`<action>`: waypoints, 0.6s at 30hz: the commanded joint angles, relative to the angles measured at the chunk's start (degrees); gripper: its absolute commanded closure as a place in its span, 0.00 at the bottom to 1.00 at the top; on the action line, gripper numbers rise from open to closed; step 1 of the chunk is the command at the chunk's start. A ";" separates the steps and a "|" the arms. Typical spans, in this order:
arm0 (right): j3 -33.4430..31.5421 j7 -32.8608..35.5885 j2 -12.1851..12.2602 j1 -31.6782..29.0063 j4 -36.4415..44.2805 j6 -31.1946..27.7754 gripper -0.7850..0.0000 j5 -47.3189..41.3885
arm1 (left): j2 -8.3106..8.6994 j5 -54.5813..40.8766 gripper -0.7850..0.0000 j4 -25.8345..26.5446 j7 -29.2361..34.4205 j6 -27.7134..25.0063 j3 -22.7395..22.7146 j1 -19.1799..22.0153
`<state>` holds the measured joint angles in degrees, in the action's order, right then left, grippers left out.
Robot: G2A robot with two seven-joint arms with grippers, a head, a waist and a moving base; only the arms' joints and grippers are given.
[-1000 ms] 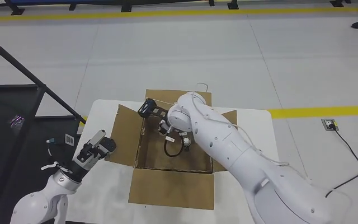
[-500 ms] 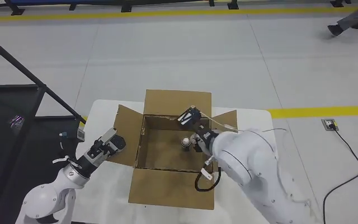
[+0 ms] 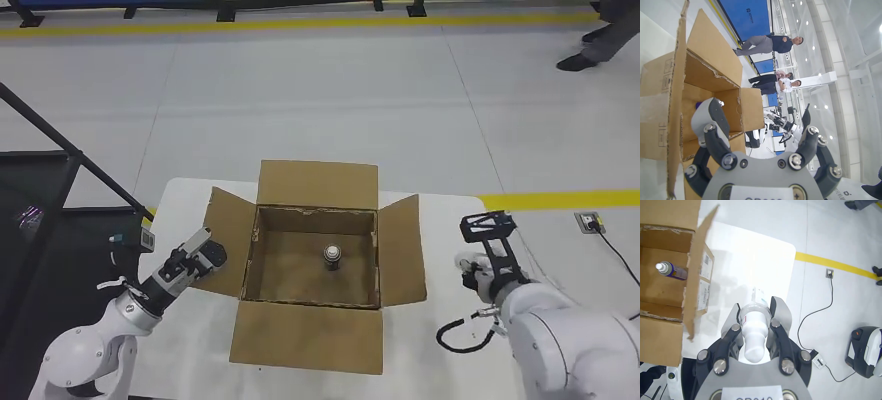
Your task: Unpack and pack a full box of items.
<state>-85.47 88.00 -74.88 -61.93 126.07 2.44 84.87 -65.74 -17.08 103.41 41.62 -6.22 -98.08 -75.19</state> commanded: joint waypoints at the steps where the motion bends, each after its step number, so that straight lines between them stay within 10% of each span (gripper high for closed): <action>1: -1.01 0.00 0.10 1.03 -4.42 -1.01 1.00 -1.51 | 0.00 0.00 0.00 0.00 0.00 0.00 0.00 0.00; 18: -2.35 -10.18 0.70 6.30 -30.74 -4.57 1.00 -8.53 | 0.00 0.00 0.00 0.00 0.00 0.00 0.00 0.00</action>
<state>-88.11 77.65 -74.19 -56.09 96.54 -2.54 75.87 -65.74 -17.08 103.41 41.62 -6.22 -98.08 -75.19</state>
